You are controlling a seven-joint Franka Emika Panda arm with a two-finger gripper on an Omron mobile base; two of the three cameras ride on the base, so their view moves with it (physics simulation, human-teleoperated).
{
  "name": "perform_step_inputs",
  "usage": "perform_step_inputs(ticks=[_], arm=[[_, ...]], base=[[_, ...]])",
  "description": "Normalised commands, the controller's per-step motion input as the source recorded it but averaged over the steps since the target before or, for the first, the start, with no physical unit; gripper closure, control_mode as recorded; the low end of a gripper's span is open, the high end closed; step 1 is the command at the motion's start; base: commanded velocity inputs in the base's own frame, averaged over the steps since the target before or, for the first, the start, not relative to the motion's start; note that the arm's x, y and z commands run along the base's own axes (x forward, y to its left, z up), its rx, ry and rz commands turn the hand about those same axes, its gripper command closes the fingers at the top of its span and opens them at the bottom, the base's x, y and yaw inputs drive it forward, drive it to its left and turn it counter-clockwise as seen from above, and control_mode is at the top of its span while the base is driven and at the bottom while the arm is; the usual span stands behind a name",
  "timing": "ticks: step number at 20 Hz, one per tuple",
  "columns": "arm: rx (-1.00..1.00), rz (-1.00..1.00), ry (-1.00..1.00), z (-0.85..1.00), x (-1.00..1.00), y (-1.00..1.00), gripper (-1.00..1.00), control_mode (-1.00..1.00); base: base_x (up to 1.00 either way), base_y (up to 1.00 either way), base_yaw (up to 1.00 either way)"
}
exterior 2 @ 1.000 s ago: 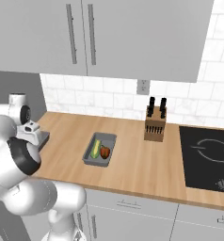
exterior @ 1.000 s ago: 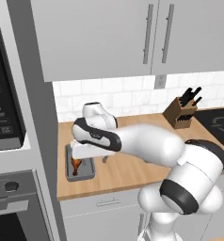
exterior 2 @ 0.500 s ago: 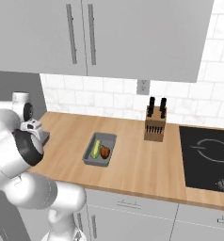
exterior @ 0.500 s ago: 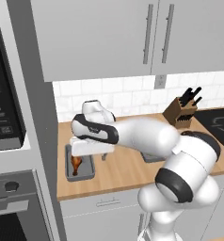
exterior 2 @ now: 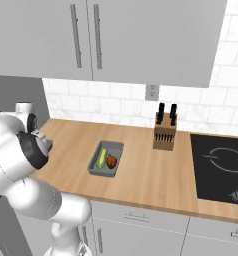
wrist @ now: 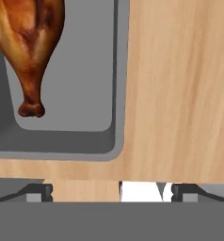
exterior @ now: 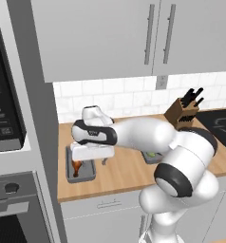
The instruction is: Take the meat container that has the chicken drumstick and place it on the second highest rack of the freezer. Then take the vegetable container that has the corn and bell pepper and place it on the highest rack of the freezer.
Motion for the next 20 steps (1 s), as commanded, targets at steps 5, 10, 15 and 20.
perform_step_inputs(ticks=[5,10,15,20], arm=[[0.00,0.00,-0.02,-0.25,0.03,0.00,-1.00,-1.00],[0.00,0.00,-0.03,-0.04,0.25,0.00,-1.00,-1.00],[0.00,0.00,0.00,0.00,0.44,0.00,-1.00,-1.00],[0.00,0.00,0.00,-0.07,0.02,0.00,-1.00,-1.00]], base=[[0.00,0.00,0.00],[0.00,0.00,0.00],[0.00,0.00,0.00],[0.00,0.00,0.00]])
